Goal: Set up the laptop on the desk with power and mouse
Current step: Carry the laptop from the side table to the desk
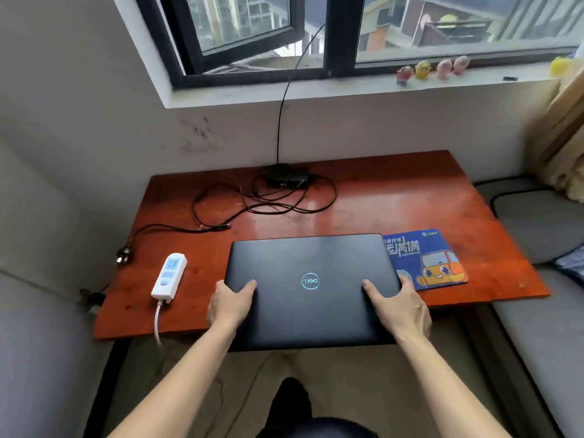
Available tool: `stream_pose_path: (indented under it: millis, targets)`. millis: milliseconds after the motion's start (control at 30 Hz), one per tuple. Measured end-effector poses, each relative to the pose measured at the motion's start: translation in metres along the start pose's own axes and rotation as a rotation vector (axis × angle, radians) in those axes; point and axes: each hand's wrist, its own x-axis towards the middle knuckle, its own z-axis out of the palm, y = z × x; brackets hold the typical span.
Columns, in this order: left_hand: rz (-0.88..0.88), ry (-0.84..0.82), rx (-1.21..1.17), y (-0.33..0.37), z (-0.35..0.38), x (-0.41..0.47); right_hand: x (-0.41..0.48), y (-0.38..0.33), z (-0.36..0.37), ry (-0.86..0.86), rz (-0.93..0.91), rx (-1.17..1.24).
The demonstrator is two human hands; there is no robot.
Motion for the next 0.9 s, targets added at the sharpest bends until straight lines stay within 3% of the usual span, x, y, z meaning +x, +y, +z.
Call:
stream_pose_path:
  millis: [267, 567, 900]
  targets:
    - [-0.063, -0.115, 0.065, 0.036, 0.036, 0.121, 0.08, -0.056, 0.056, 0.041, 0.136, -0.115]
    - [-0.087, -0.193, 0.033, 0.053, 0.075, 0.156, 0.132, -0.058, 0.075, 0.054, 0.187, -0.164]
    - [-0.148, -0.18, 0.007, 0.061, 0.101, 0.153, 0.18, -0.04, 0.093, -0.203, 0.223, -0.126]
